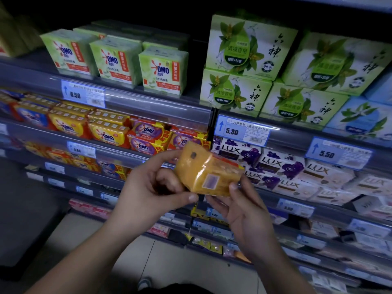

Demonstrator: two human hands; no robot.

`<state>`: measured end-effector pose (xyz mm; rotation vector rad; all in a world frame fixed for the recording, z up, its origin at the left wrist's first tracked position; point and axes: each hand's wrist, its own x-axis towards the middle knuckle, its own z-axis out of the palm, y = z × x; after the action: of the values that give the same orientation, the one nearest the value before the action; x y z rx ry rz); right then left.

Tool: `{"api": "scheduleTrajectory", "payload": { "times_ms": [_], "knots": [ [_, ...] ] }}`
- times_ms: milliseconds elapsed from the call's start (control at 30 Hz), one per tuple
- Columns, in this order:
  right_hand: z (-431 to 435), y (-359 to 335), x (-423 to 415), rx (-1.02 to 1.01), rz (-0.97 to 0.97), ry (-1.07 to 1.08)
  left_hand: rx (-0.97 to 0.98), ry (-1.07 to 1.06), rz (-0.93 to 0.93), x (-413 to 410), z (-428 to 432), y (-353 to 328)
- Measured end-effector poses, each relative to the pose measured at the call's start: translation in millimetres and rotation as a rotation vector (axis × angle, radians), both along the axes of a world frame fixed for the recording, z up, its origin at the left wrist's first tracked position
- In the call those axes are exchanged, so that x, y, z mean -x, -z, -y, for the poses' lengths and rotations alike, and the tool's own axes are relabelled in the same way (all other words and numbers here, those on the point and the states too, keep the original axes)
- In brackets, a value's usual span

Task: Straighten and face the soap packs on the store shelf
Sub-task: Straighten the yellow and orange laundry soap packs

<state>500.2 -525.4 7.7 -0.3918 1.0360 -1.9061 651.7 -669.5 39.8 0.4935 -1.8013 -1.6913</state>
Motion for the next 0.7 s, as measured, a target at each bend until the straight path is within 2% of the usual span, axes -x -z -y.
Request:
{"api": "scheduleTrajectory", "payload": {
  "times_ms": [167, 267, 333, 400, 467, 533, 700],
  "knots": [
    [0, 8, -1, 0.021, 0.092, -0.008, 0.175, -0.138, 0.085, 0, -8, 0],
    [-4, 5, 0, -0.012, -0.057, 0.042, 0.301, -0.143, 0.139, -5, -2, 1],
    [-8, -1, 2, -0.037, -0.208, 0.08, 0.121, -0.016, 0.108, -7, 3, 3],
    [-12, -7, 3, -0.084, -0.451, 0.12, -0.096, 0.131, 0.063, -6, 4, 4],
    [-14, -10, 3, -0.114, -0.67, 0.126, -0.276, 0.186, 0.02, -5, 4, 6],
    [-16, -11, 2, -0.077, -0.709, 0.093, -0.389, 0.191, -0.032, -4, 6, 8],
    [-15, -13, 6, -0.03, -0.604, -0.032, -0.36, 0.134, -0.134, -7, 9, 16]
  ]
}}
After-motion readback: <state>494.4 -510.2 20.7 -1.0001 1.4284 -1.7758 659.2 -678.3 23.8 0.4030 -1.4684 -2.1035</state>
